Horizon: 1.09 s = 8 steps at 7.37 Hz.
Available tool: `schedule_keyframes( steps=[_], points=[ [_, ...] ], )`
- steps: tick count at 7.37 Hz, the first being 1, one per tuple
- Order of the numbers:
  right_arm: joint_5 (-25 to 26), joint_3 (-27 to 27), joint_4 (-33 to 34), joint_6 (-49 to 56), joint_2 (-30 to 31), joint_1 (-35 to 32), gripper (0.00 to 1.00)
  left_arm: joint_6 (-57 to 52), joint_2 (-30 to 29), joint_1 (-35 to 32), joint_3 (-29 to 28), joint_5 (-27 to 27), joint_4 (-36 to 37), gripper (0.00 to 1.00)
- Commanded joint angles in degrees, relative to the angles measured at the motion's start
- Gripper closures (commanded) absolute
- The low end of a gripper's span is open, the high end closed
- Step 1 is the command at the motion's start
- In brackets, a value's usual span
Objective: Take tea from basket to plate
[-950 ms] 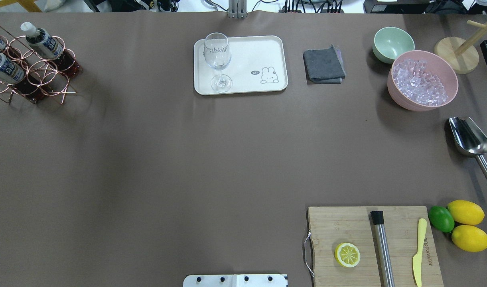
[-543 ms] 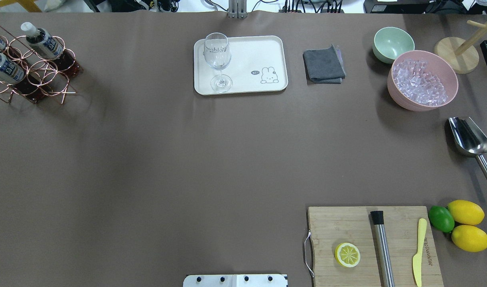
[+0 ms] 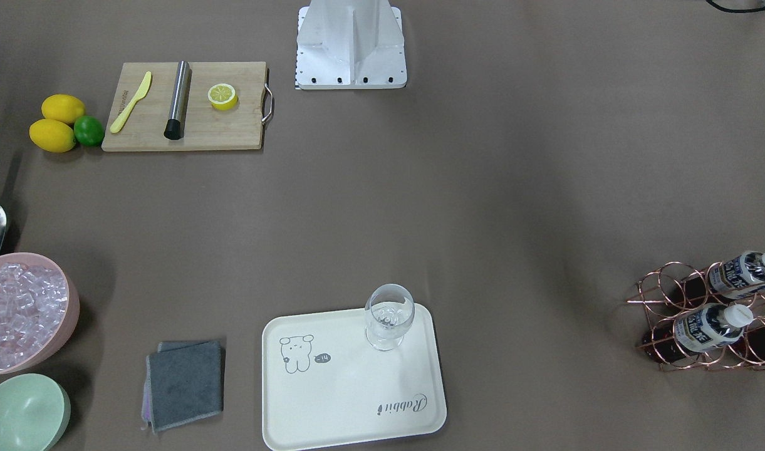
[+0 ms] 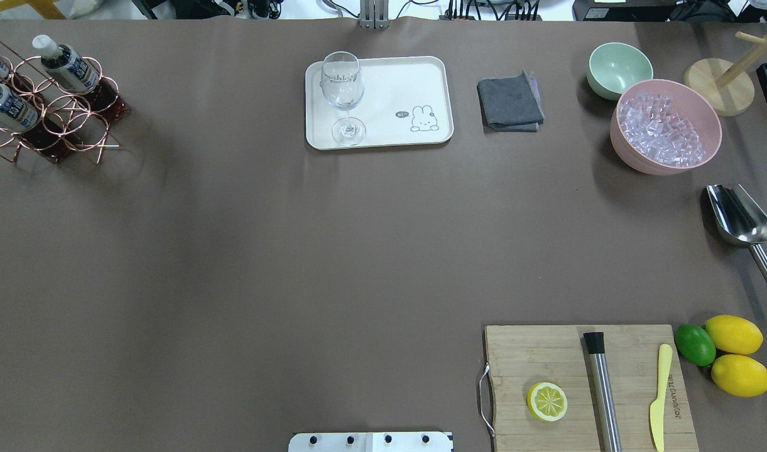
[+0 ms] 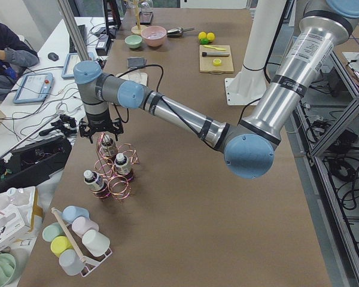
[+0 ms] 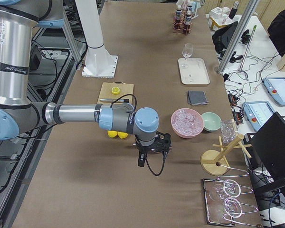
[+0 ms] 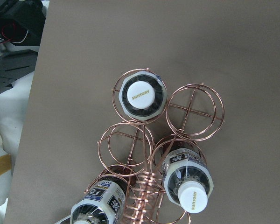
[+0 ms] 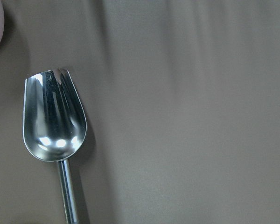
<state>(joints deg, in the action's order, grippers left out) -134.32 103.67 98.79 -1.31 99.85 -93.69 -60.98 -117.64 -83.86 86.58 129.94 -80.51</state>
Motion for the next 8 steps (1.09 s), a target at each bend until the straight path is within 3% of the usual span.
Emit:
schedule_keyframes(
  steps=[1, 3, 5, 7, 8],
  points=[
    [0.11, 0.39, -0.01, -0.19, -0.18, -0.09, 0.0, -4.49, -0.57, 0.02, -2.29, 1.36, 0.18, 0.02],
    [0.11, 0.39, -0.01, -0.1, -0.18, 0.0, 0.0, -4.68, -0.57, -0.07, -3.0, 2.41, 0.27, 0.05],
    [0.11, 0.39, -0.09, -0.1, -0.18, 0.0, 0.0, -5.63, -0.57, -0.34, -3.09, 2.77, 0.27, 0.28],
    [0.28, 0.39, -0.09, -0.1, -0.18, 0.0, 0.0, -6.87, -0.66, -0.69, -3.09, 2.77, 0.27, 0.45],
    [0.28, 0.31, -0.09, -0.1, -0.27, 0.0, 0.0, -6.96, -0.83, -0.69, -3.0, 2.77, 0.27, 0.64]
  ],
)
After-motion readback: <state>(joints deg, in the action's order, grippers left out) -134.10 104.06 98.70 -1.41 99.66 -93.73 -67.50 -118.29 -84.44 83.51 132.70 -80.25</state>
